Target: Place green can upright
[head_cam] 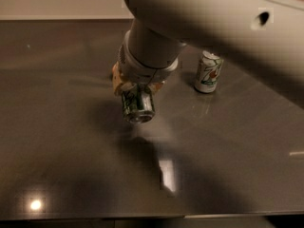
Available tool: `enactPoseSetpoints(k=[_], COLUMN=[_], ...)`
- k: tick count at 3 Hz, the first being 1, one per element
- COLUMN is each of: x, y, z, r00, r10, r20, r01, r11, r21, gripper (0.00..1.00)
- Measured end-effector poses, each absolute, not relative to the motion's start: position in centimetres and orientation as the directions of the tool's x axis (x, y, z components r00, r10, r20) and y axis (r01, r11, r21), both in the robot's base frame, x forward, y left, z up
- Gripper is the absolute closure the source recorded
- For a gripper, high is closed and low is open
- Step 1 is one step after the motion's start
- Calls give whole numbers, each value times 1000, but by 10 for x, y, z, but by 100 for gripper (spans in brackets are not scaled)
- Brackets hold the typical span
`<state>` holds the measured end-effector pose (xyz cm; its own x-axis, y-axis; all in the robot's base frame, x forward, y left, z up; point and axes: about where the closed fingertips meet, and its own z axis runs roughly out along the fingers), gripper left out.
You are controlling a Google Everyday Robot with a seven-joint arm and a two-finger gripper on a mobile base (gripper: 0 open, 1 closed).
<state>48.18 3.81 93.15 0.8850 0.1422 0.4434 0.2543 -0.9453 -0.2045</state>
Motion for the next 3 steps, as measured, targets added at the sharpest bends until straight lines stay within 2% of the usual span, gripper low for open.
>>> enactPoseSetpoints(k=[1, 2, 3], x=[474, 469, 472], y=[41, 39, 39], z=[940, 943, 948], r00=[816, 750, 721], r10=[274, 323, 304], r20=[509, 577, 622], r01=[396, 489, 549], r11=[-906, -858, -798], r21=[-149, -155, -247], gripper=[100, 100, 100])
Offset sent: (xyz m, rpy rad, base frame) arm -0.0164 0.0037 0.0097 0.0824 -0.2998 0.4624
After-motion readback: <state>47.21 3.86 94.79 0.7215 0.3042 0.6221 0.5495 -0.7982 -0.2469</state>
